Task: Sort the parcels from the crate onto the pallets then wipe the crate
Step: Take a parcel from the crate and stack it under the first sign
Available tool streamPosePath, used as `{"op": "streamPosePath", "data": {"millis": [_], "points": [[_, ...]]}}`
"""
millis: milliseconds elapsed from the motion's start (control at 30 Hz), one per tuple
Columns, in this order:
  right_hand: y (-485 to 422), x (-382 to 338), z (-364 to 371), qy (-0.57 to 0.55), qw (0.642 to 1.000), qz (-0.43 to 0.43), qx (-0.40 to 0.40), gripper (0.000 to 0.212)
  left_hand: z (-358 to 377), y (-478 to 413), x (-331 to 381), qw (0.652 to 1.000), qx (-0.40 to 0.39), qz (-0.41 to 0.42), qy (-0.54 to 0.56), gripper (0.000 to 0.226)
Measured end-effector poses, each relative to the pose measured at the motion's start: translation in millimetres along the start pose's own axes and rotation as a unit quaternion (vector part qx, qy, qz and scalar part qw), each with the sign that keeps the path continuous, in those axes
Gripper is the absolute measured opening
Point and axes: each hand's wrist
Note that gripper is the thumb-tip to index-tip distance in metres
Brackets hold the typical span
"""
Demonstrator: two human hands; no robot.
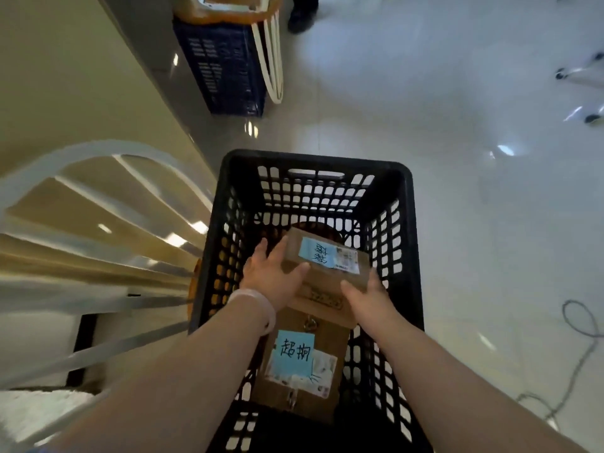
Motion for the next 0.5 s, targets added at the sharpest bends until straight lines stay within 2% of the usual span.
{"op": "streamPosePath", "data": {"millis": [167,333,400,500], "points": [[-26,1,2,-0.038,0.997,0.056,0.036,0.072,12,-38,0,0.999,-0.034,-0.013,-0.012,0.066],[-39,10,6,-0.140,0.983,0.092,0.070,0.065,26,-45,-6,0.993,-0.056,-0.034,0.101,0.065],[-39,15,8,-0.189,0.977,0.081,0.057,0.062,26,-40,-10,0.985,-0.046,-0.047,0.162,0.065],[-24,12,11,-0.198,0.979,0.034,0.028,0.053,17,-30,-14,0.976,-0.016,-0.049,0.211,0.060]]}}
Point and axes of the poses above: each hand's wrist, its own y-axis away from the middle knuckle, its own z-axis out of the palm, x = y × z, and after that the axes turned 15 degrees about -y, right-handed
